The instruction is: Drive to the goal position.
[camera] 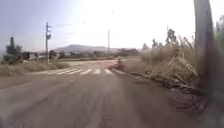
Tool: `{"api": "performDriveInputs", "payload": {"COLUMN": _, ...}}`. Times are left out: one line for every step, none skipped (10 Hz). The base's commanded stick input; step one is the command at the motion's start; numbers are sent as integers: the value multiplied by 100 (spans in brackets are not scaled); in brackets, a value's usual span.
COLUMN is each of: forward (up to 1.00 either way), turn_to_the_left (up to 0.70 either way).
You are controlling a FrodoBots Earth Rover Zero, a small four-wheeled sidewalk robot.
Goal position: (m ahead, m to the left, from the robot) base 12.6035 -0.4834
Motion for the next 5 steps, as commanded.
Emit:
{"api": "performDriveInputs", "payload": {"forward": 100, "turn_to_the_left": 27}}
{"api": "performDriveInputs", "payload": {"forward": 100, "turn_to_the_left": 27}}
{"api": "performDriveInputs", "payload": {"forward": 100, "turn_to_the_left": 27}}
{"api": "performDriveInputs", "payload": {"forward": 100, "turn_to_the_left": 14}}
{"api": "performDriveInputs", "payload": {"forward": 100, "turn_to_the_left": 0}}
